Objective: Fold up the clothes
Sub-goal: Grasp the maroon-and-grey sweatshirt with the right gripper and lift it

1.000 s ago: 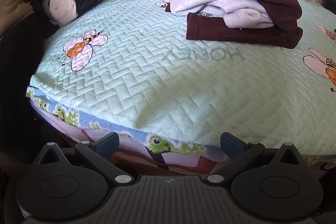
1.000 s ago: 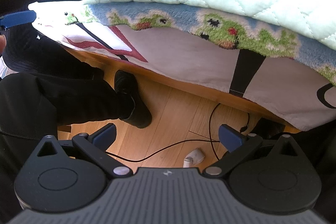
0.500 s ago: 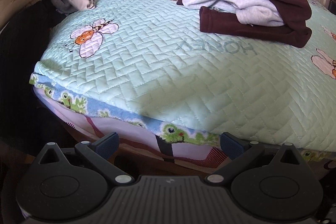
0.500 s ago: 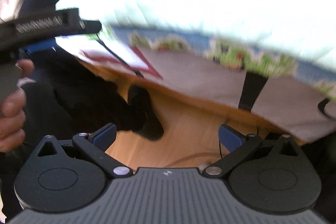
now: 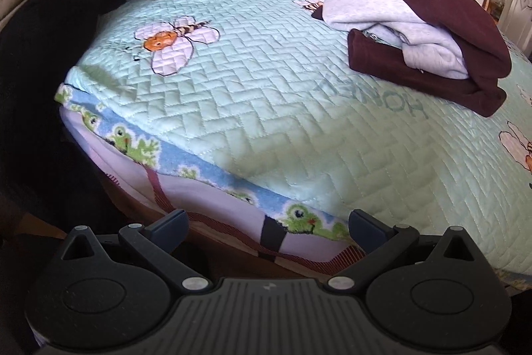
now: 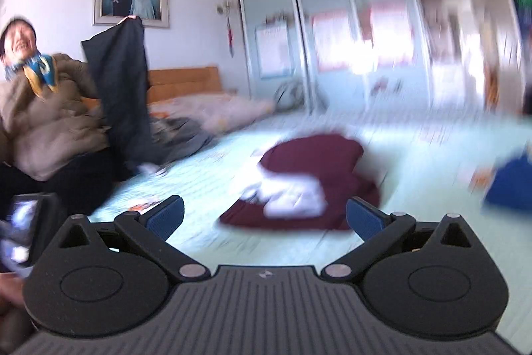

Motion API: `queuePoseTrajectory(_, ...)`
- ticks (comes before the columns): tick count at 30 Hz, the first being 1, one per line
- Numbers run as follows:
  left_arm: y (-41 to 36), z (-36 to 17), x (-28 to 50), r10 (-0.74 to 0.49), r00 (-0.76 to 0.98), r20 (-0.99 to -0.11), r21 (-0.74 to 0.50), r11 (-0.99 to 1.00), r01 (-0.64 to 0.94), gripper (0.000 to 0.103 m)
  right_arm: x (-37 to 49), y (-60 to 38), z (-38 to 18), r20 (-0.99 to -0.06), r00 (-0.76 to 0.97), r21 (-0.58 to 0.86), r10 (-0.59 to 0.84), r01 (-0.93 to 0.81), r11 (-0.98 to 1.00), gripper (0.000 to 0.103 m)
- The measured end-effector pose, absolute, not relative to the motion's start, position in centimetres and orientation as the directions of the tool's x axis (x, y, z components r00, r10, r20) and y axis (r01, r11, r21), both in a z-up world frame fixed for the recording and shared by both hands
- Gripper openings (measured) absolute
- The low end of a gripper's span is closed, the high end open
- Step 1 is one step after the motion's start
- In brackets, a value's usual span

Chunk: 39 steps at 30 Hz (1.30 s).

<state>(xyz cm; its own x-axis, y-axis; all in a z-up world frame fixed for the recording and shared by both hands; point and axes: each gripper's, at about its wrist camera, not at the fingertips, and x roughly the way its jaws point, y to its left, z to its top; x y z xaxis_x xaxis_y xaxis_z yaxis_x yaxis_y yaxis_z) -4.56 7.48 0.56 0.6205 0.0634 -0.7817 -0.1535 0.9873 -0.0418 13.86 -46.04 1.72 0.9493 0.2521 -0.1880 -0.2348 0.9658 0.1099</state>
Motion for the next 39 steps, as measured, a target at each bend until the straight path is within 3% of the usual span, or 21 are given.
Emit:
queuePoseTrajectory(6, 5.7, -0.3, -4.2, 0.099, 0.674, -0.732, 0.061, 0.995, -0.08, 0.102, 21.0, -44.6, 1.7, -0.245, 0.957, -0.087, 0.156, -0.182, 0.979, 0.103)
queuePoseTrajectory(10, 5.6, -0.8, -3.9, 0.054, 0.688, -0.723, 0.038, 0.999, -0.039, 0.102, 25.5, -43.7, 0.9, -0.243, 0.969, -0.201, 0.054, -0.104, 0.974, 0.103)
queuePoseTrajectory(15, 5.4, -1.0, -3.9, 0.046, 0.729, -0.683, 0.046, 0.999, -0.02, 0.102, 32.7, -43.3, -1.1, -0.383, 0.924, -0.261, -0.026, -0.081, 0.962, 0.103)
queuePoseTrajectory(20, 4.8, -1.4, -3.7, 0.044, 0.762, -0.646, 0.087, 0.996, 0.016, 0.102, 38.4, -43.5, -3.3, -0.458, 0.885, -0.313, -0.085, -0.071, 0.947, 0.102)
queuePoseTrajectory(23, 4.4, -1.6, -3.2, 0.023, 0.766, -0.642, 0.089, 0.995, 0.045, 0.102, 40.7, -44.1, -4.0, -0.494, 0.868, -0.25, -0.053, -0.083, 0.965, 0.084)
queuePoseTrajectory(25, 4.4, -1.6, -2.8, 0.009, 0.77, -0.638, 0.079, 0.995, 0.054, 0.102, 41.6, -44.4, -4.1, -0.514, 0.858, -0.178, -0.006, -0.1, 0.979, 0.057)
queuePoseTrajectory(28, 4.4, -1.8, -2.3, -0.01, 0.777, -0.629, 0.067, 0.995, 0.068, 0.103, 41.6, -43.6, -4.2, -0.512, 0.859, -0.163, 0.007, -0.105, 0.981, 0.034)
queuePoseTrajectory(32, 4.4, -1.9, -2.1, -0.021, 0.79, -0.612, 0.072, 0.994, 0.081, 0.103, 41.2, -42.8, -3.9, -0.502, 0.865, -0.16, 0.003, -0.096, 0.982, 0.026)
queuePoseTrajectory(34, 4.4, -1.9, -2.1, -0.021, 0.792, -0.61, 0.073, 0.994, 0.083, 0.103, 40.8, -43.0, -3.5, -0.481, 0.877, -0.14, 0.014, -0.093, 0.986, 0.012)
queuePoseTrajectory(39, 4.3, -1.8, -2.4, -0.004, 0.799, -0.601, 0.091, 0.993, 0.073, 0.102, 39.1, -43.3, -0.3, -0.406, 0.913, -0.106, 0.042, -0.092, 0.99, 0.008)
